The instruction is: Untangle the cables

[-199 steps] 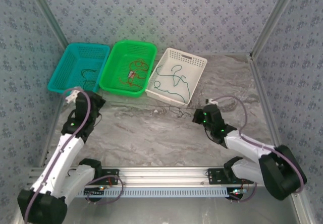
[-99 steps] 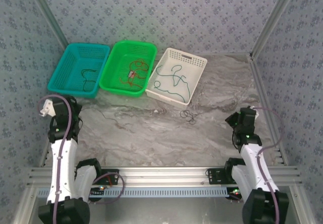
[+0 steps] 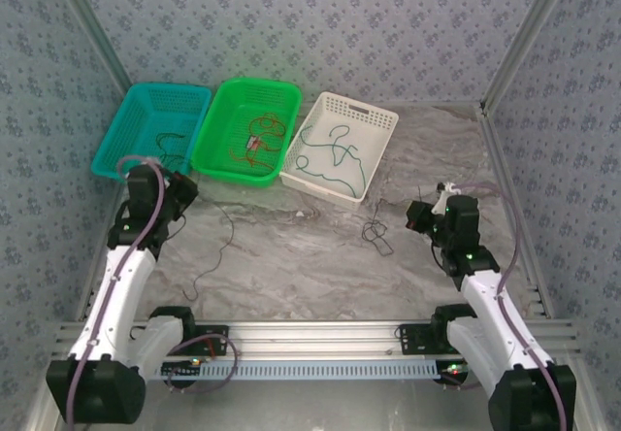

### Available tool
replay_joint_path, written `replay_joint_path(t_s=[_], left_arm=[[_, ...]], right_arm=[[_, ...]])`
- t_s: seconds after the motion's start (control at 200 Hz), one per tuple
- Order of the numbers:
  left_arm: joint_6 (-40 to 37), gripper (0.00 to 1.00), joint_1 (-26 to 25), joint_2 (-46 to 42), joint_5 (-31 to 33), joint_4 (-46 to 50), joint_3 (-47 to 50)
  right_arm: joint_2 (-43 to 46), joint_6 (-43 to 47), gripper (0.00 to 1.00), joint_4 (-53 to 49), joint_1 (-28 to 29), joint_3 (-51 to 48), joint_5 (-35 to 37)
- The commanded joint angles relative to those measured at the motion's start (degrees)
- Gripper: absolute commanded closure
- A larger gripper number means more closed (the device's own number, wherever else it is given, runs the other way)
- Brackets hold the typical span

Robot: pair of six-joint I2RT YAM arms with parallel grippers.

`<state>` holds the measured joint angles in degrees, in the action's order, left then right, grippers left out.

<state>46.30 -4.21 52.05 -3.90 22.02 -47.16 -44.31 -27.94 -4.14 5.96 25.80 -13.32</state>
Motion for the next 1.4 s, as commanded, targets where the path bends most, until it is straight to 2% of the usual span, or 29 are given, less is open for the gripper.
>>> replay_joint_path(t_s=[0.0, 0.145, 0.28, 0.37, 0.515, 0.829, 1.044, 1.189, 1.294, 1.399], left_arm=[[-5.99, 1.0, -4.69, 1.31, -3.61, -4.57, -7.87], [-10.83, 1.0, -11.13, 4.83, -4.81, -4.36, -14.78], [-12.37, 1.0, -14.01, 6.95, -4.81, -5.16, -16.86], [-12.44, 1.0, -14.51, 7.75, -5.28, -5.93, -16.08], [-12.64, 1.0, -14.6, 8.71, -5.69, -5.96, -14.6], [-12.38, 1.0, -14.6, 11.18, -6.35, -5.98, -13.65], [-13.46, 1.0, -14.6, 11.12, -5.91, -4.2, -13.75], [-14.4, 1.0, -14.52, 10.13, -0.47, -0.19, -15.86], [-16.78, 1.0, -13.93, 10.24, 7.81, 5.44, -21.87], [-18.04, 1.0, -10.14, 11.21, 13.05, 7.93, -30.03]], right_arm=[[0.71, 3.46, 1.0, 1.99, 2.24, 5.82, -2.87], [-0.01, 5.68, 1.0, 2.47, 4.85, 14.43, -6.04], [-3.12, 8.02, 1.0, 1.96, 7.51, 24.69, -7.15], [-6.53, 9.33, 1.0, 0.74, 9.14, 32.21, -6.52], [-13.82, 12.44, 1.0, 0.89, 10.77, 44.63, -9.35], [-36.9, 15.29, 1.0, -7.33, 11.56, 74.18, -6.02], [-51.31, 15.55, 1.0, -15.72, 10.95, 100.28, -8.56], [-54.87, 14.7, 1.0, -18.42, 11.29, 110.37, -10.75], [-53.88, 14.08, 1.0, -18.61, 11.71, 110.56, -12.02], [-52.07, 14.46, 1.0, -18.54, 12.75, 108.85, -12.97]])
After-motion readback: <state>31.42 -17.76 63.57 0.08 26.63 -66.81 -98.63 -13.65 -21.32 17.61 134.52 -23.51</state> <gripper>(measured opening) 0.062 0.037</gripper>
